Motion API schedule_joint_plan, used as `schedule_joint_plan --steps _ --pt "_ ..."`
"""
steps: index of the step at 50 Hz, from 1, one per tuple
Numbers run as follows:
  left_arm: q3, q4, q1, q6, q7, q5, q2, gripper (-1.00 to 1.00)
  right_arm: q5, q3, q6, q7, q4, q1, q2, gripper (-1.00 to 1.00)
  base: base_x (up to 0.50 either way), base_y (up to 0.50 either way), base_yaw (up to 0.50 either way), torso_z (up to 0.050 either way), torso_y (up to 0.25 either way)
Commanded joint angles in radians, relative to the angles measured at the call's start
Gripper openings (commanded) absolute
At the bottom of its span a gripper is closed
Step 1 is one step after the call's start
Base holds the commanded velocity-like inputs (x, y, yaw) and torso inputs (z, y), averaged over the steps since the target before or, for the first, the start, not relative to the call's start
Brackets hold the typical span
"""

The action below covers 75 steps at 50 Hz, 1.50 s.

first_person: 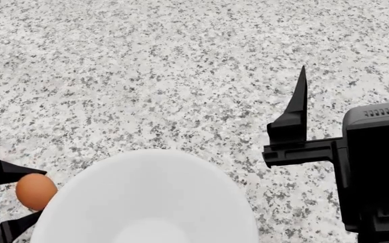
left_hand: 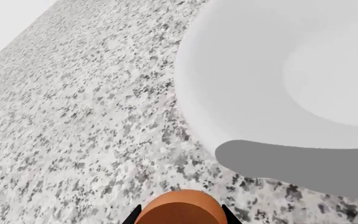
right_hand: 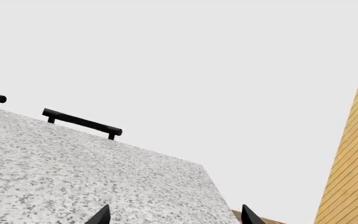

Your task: Place the eggs and milk next to the bowl.

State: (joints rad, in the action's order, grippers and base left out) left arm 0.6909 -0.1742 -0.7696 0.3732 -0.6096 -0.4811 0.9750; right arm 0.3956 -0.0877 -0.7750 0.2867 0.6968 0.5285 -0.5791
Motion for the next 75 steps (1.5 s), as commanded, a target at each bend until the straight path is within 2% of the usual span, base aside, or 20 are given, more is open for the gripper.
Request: schedule_joint_plan --steps 1,11,12,39,75 --pt "-0.015 0.024 0.002 -0.004 -0.021 0.007 -0.025 -1.00 -0.024 0.021 -0.001 -0.017 0.010 -0.008 0.014 1.00 0.00 0.00 0.00 0.000 0.000" --pt "-0.010 0.028 -0.002 0.021 -0.004 0.016 -0.031 -1.00 -0.024 0.021 0.005 -0.015 0.009 -0.016 0.014 1.00 0.00 0.00 0.00 0.000 0.000" --pt "-0.004 0.026 -0.009 0.044 -0.006 0.016 -0.031 1.00 -0.024 0.021 0.005 -0.015 0.009 -0.016 0.013 1.00 0.00 0.00 0.00 0.000 0.000" --pt "-0.015 0.019 0.007 0.019 -0.006 0.010 -0.013 1.00 -0.019 0.018 0.001 -0.010 0.014 -0.012 0.010 1.00 0.00 0.00 0.00 0.000 0.000" --pt "-0.091 -0.049 0.064 0.016 0.042 -0.078 0.089 1.00 -0.017 -0.012 -0.014 -0.003 0.013 0.021 0.013 1.00 0.00 0.00 0.00 0.000 0.000"
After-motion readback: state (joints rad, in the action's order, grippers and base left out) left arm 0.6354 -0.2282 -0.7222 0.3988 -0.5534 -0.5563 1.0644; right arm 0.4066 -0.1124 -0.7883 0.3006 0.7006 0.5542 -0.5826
